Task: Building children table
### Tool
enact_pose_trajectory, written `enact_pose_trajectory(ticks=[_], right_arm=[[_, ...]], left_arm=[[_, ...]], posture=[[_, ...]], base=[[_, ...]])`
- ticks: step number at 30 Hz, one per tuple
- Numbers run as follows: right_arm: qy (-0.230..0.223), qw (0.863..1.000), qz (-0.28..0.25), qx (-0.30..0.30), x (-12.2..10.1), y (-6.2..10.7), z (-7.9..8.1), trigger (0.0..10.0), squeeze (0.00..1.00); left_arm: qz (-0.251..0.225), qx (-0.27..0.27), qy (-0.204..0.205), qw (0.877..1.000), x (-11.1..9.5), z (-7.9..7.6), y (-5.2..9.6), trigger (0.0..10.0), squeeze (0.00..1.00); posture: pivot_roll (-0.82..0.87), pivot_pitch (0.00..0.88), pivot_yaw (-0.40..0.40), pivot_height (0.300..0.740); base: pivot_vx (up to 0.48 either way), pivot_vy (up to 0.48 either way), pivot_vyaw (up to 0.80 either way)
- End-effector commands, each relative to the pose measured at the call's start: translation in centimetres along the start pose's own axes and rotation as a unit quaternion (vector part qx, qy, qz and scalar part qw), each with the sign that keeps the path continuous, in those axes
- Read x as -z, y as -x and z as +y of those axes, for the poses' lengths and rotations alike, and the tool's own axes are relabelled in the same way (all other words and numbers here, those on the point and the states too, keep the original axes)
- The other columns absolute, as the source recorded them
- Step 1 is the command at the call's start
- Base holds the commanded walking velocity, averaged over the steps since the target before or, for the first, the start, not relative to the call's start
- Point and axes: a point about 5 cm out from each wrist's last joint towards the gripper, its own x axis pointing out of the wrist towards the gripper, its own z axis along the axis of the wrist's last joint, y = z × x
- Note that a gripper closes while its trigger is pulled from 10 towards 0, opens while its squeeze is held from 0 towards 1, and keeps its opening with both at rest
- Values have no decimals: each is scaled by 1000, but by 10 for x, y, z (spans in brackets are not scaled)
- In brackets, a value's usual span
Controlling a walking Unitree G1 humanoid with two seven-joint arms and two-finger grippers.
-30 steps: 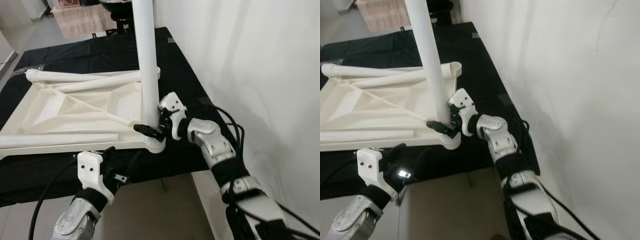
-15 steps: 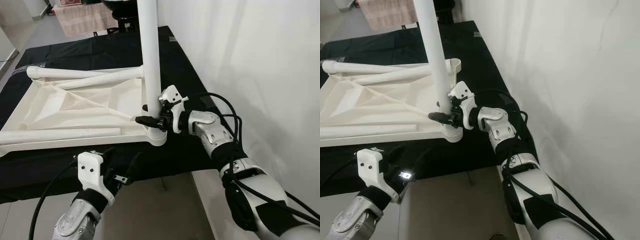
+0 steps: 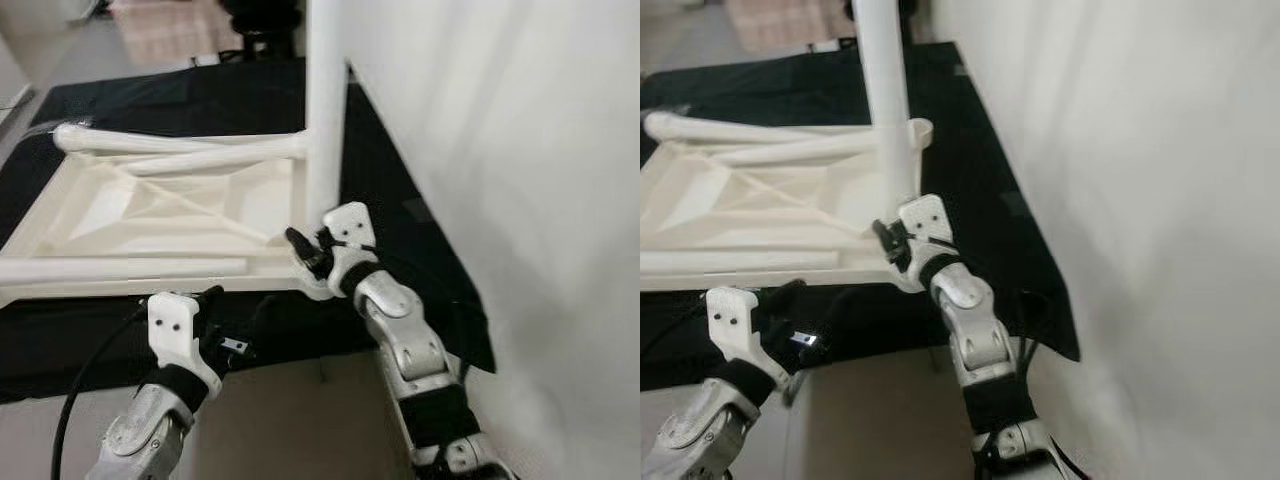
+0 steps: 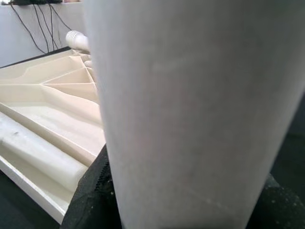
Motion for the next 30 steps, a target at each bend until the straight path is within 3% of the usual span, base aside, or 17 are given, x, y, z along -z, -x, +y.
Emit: enact_pose_trajectory(ticks=[1,2,5,7,9,10,14,15,16,17,18,24,25,30], right_arm=[[-24,997,72,-28,30,-3,14,10000,333],[-26,997,63,-43,26,-5,12,10000,949],[-31,996,57,-64,23,-6,10,10000,1000],[-7,989,36,-144,9,-7,-3,10000,1000],[0,988,34,-147,4,-3,-4,10000,1000],[5,985,17,-174,-9,1,-14,10000,1000],[10,981,7,-195,-14,1,-23,10000,1000],[17,976,0,-218,-19,0,-34,10000,878],[20,973,-4,-232,-22,-1,-41,10000,192],[20,973,-4,-232,-22,-1,-41,10000,192],[21,970,-6,-241,-24,-2,-46,10000,0],[10,960,-2,-281,-29,-7,-57,10000,0],[3,956,2,-293,-29,-8,-58,0,0],[0,954,15,-298,-26,-8,-61,0,0]], left_arm=[[7,-15,-7,1000,5,5,1,10000,0],[4,-22,-8,1000,5,6,1,10000,0],[3,-27,-7,1000,5,6,0,10000,0],[5,-22,-1,1000,6,5,-1,10000,0],[6,-20,1,1000,7,5,-1,10000,0],[9,-16,2,1000,8,4,-2,10000,0],[10,-13,3,1000,8,3,-2,10000,0],[11,-12,3,1000,9,3,-2,10000,0],[11,-11,4,1000,9,2,-1,10000,0],[11,-11,4,1000,9,2,-1,10000,0],[11,-10,4,1000,10,1,-1,10000,0],[12,-11,4,1000,11,0,1,10000,0],[13,-11,5,1000,11,-1,1,10000,0],[14,-10,6,1000,11,-1,2,10000,0]], posture=[[35,137,10,740],[34,132,10,740],[34,130,9,740],[31,121,7,740],[31,121,7,740],[29,115,5,740],[31,113,4,740],[32,109,5,740],[33,109,5,740],[33,109,5,740],[33,109,5,740],[46,108,10,740],[48,110,11,740],[50,116,12,740]], base=[[0,0,0],[0,0,0],[0,0,0],[0,0,0],[0,0,0],[0,0,0],[0,0,0],[0,0,0],[0,0,0],[0,0,0],[0,0,0],[0,0,0],[0,0,0],[0,0,0]])
